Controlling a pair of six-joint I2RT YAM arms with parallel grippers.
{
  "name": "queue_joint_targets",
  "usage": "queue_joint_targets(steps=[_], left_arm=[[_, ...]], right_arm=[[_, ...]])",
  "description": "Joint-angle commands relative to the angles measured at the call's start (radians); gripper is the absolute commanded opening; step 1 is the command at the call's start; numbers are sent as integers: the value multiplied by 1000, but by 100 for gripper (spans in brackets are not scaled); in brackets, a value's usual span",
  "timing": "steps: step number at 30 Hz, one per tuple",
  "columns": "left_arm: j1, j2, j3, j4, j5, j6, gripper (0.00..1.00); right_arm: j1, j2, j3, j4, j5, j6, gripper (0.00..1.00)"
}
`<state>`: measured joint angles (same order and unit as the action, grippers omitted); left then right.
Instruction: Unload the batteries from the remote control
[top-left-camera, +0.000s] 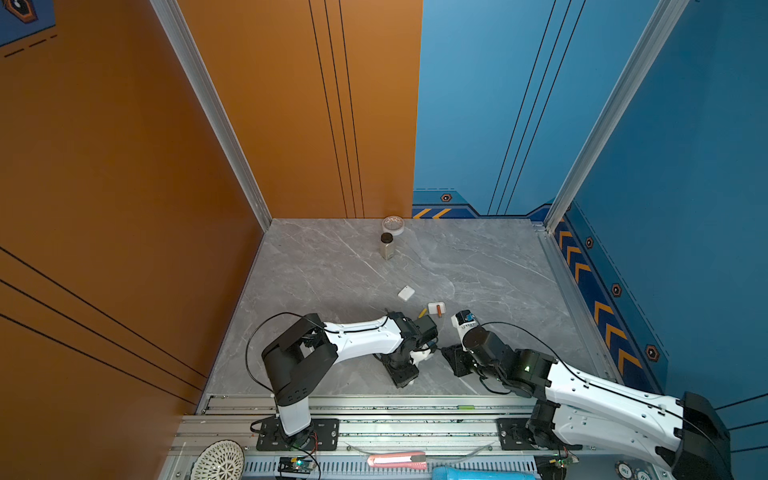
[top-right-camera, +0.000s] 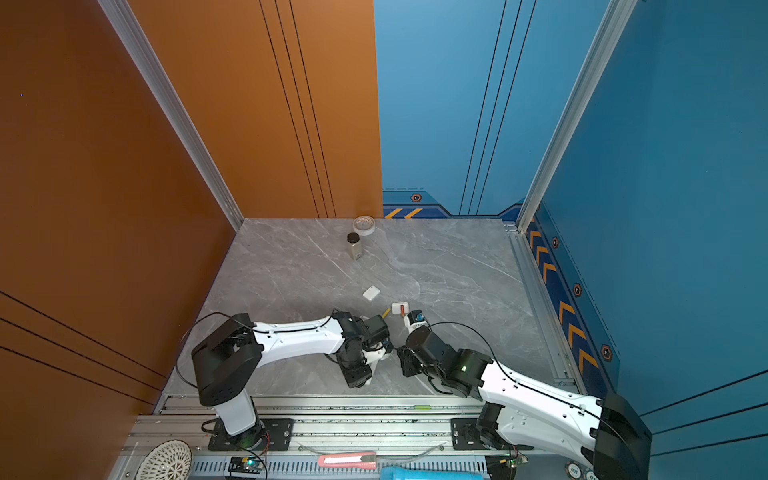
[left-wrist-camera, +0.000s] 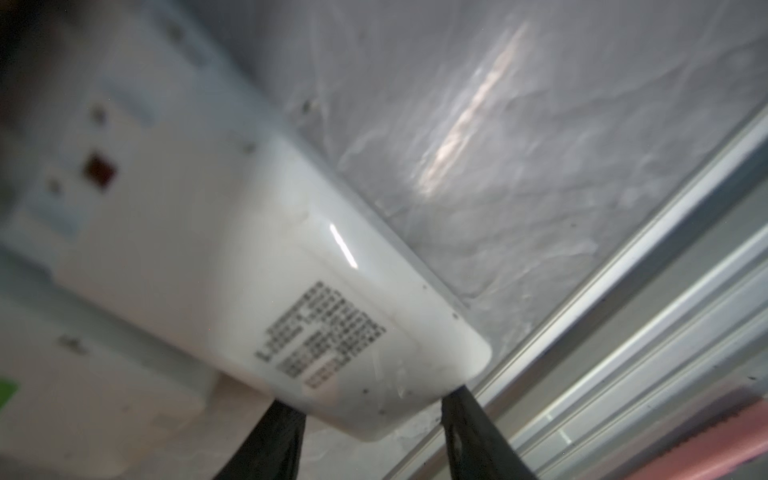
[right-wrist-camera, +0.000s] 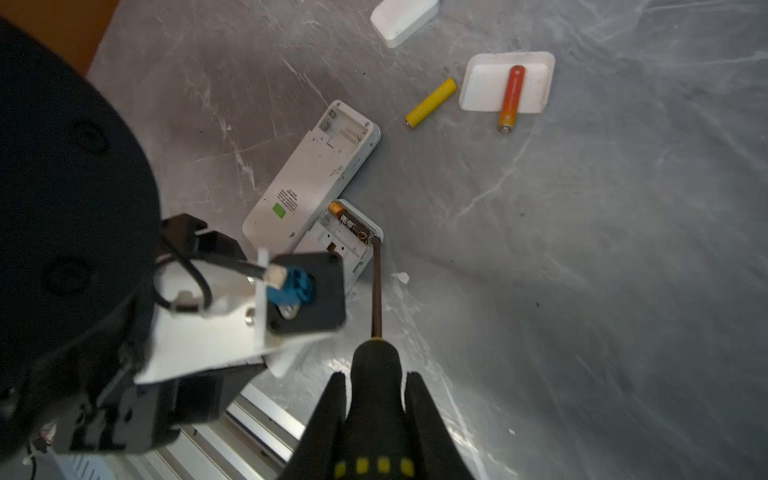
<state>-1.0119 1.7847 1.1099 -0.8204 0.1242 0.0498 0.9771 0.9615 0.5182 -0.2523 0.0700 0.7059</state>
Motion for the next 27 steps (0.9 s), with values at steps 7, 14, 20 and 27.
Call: queue_joint_targets(steps=[7,14,20,27], left_arm=[[43,36,8,139,34,96,0],[69,-86,16,150,-3,12,1],[93,-263,-25,182,-23,-357,59],[61,-199,63,73,14,-1018,80]], right_arm=[[-12,-121,-30,-49,-166,58,0],[-43,-181,74,-256,-69,66,0],[-78,-170,185,-392,7,42,0],[-200,-164,293,-504,31,27,0]])
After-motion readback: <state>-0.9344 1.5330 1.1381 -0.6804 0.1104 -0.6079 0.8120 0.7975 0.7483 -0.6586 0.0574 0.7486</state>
